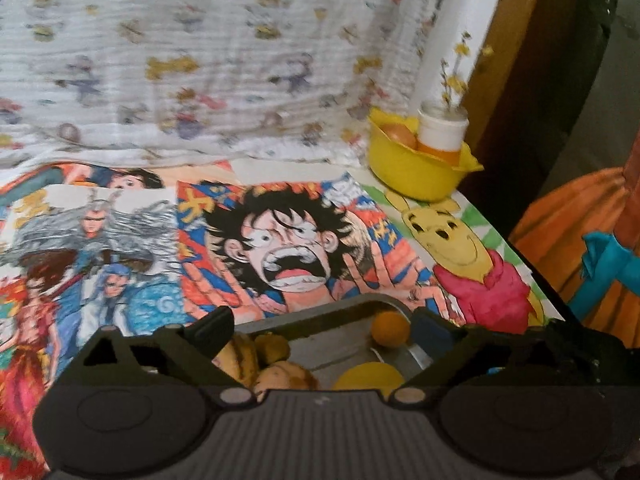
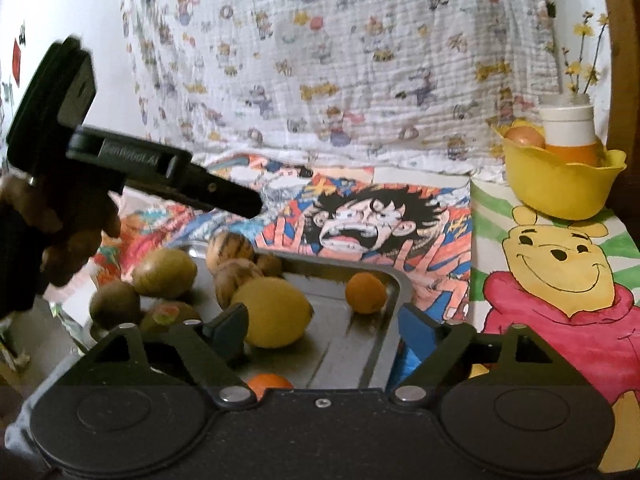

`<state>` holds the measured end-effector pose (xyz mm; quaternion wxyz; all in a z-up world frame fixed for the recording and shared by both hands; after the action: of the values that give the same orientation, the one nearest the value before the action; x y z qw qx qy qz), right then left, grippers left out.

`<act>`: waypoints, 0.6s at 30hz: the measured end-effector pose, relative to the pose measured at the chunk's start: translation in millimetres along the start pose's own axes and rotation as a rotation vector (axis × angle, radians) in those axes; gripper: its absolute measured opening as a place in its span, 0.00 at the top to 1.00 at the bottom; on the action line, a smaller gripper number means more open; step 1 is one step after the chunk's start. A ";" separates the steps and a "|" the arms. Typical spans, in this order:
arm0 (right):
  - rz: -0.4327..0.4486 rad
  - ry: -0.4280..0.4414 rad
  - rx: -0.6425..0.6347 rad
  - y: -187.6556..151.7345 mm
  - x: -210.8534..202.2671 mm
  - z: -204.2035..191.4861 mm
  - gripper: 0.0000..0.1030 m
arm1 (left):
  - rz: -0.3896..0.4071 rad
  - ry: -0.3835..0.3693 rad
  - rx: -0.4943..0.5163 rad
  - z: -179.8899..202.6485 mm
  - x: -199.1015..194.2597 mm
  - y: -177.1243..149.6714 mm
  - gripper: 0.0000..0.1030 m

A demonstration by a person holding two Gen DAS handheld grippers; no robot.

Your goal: Organize fruits

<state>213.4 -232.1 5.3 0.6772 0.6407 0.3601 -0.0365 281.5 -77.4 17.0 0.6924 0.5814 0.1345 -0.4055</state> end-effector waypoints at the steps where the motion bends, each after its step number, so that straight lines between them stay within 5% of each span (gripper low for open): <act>1: 0.013 0.000 0.005 1.5 -2.5 -1.2 0.14 | 0.014 0.009 -0.005 -0.8 -5.0 -0.5 0.04; 11: 0.133 -0.030 0.109 12.3 -34.7 -11.5 0.01 | 0.171 0.090 -0.118 -19.3 -65.2 -19.8 0.01; 18: 0.156 -0.084 0.043 4.3 -41.9 -28.8 0.01 | 0.260 0.168 -0.101 -25.1 -103.1 -41.0 0.01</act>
<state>172.0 -222.8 33.6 0.6785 0.6791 0.2795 -0.0181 193.8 -12.5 49.1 0.7538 0.5902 0.1358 -0.2551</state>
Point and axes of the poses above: each gripper's, at about its wrist camera, not at the fingertips, and x roughly the way its jaws point, z to its right, y to its top, the point moved 9 cm from there along x, roughly the way its jaws point, and after that the axes turned 3 degrees about -x, right-handed, at the moved point
